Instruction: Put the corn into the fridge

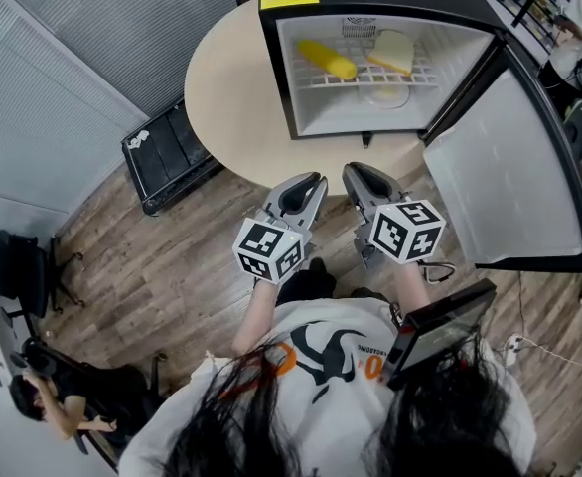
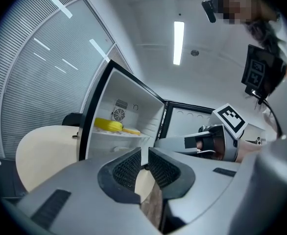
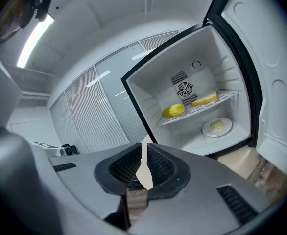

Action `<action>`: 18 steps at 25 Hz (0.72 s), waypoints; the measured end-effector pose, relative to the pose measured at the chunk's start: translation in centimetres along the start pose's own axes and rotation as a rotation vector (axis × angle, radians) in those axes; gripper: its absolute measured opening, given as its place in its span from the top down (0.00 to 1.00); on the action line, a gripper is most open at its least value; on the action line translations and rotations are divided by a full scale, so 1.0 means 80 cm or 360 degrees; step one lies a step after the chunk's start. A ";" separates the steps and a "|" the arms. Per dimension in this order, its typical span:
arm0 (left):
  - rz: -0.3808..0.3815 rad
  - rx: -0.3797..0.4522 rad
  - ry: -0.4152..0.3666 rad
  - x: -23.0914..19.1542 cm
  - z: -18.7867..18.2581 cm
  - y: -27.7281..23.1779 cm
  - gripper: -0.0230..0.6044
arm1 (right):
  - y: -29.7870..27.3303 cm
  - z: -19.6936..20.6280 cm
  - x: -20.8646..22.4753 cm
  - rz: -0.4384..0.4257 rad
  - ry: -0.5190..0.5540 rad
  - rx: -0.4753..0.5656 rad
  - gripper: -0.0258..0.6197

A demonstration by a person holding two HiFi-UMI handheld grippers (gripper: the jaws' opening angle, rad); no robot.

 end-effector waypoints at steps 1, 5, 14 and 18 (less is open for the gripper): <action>-0.0007 0.0002 -0.0003 0.004 -0.001 -0.001 0.89 | 0.005 0.001 0.002 -0.0001 0.0000 -0.0003 0.89; -0.0038 0.0012 -0.0006 0.028 -0.001 -0.009 0.89 | 0.032 0.004 0.014 0.0004 0.0003 -0.0010 0.90; -0.0108 0.0054 -0.0006 0.114 0.012 -0.021 0.90 | 0.118 0.019 0.031 -0.0080 0.0056 -0.0032 0.90; -0.0149 0.0068 -0.0004 0.155 0.024 -0.017 0.89 | 0.155 0.029 0.039 -0.0110 0.0068 -0.0036 0.90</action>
Point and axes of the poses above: the fingertips, and each gripper's own axes: y backward along the fingers, x to its right, z out of its underside, the point moved 5 cm from there along y, backward along the fingers, and after that the axes turned 11 degrees about z, right-handed, at the moved point
